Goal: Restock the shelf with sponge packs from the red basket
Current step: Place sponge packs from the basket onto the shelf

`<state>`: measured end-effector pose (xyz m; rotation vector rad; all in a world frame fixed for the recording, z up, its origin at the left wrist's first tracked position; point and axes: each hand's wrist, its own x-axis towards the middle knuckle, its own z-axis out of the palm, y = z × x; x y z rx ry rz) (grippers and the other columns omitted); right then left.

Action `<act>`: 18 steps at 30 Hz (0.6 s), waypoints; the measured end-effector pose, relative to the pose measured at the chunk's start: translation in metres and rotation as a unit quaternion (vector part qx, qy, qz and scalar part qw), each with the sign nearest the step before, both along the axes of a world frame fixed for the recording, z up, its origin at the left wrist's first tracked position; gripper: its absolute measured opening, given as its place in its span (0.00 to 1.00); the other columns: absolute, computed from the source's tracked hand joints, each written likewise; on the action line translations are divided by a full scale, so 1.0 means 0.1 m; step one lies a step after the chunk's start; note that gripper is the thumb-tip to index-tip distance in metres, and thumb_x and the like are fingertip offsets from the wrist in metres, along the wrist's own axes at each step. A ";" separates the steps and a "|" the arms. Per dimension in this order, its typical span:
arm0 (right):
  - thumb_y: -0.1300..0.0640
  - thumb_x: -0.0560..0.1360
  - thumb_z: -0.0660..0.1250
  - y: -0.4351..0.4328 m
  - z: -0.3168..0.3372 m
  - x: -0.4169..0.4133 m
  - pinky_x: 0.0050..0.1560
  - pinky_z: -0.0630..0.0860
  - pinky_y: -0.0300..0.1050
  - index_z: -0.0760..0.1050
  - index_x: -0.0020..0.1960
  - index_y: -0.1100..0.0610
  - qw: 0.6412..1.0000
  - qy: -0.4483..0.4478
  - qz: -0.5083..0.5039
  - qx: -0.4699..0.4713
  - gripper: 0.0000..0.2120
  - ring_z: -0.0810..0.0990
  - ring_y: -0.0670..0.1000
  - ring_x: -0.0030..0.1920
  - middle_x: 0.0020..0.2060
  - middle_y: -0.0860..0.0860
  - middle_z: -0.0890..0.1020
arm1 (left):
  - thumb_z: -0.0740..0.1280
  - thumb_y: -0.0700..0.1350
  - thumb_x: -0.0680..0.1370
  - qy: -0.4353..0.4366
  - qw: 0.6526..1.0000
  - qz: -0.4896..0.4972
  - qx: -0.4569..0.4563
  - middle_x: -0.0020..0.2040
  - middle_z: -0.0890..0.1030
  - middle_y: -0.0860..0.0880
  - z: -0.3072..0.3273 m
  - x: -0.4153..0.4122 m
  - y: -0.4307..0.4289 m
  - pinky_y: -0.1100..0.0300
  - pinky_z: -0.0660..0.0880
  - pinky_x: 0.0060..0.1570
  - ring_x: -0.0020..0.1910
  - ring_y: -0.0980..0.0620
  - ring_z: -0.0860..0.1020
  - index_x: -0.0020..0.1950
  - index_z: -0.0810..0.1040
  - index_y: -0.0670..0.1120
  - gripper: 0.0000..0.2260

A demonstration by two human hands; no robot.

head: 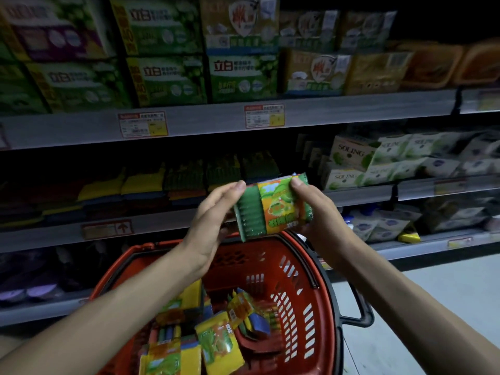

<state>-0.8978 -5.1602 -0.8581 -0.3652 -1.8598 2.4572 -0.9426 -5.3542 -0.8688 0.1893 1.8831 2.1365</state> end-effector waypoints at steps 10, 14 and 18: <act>0.48 0.83 0.61 0.02 -0.06 0.20 0.43 0.82 0.39 0.69 0.71 0.55 0.999 0.040 -0.008 -0.012 0.19 0.87 0.50 0.51 0.58 0.57 0.83 | 0.65 0.66 0.77 -0.003 0.996 0.081 0.044 0.57 0.84 0.40 0.02 0.20 0.54 0.38 0.79 0.61 0.56 0.42 0.84 0.65 0.76 0.44 0.29; 0.49 0.84 0.60 0.11 -0.09 0.21 0.40 0.80 0.36 0.69 0.69 0.57 0.999 0.043 -0.011 -0.004 0.18 0.87 0.47 0.47 0.57 0.58 0.84 | 0.62 0.63 0.81 -0.007 0.996 0.083 0.036 0.56 0.84 0.40 0.00 0.23 0.70 0.44 0.82 0.58 0.54 0.44 0.85 0.64 0.74 0.46 0.23; 0.47 0.83 0.60 0.15 -0.12 0.19 0.42 0.81 0.37 0.70 0.70 0.56 0.998 0.043 -0.031 0.014 0.19 0.87 0.50 0.51 0.59 0.59 0.83 | 0.59 0.61 0.83 -0.006 0.996 0.079 0.027 0.56 0.83 0.42 -0.02 0.22 0.83 0.58 0.83 0.47 0.52 0.48 0.84 0.65 0.73 0.47 0.21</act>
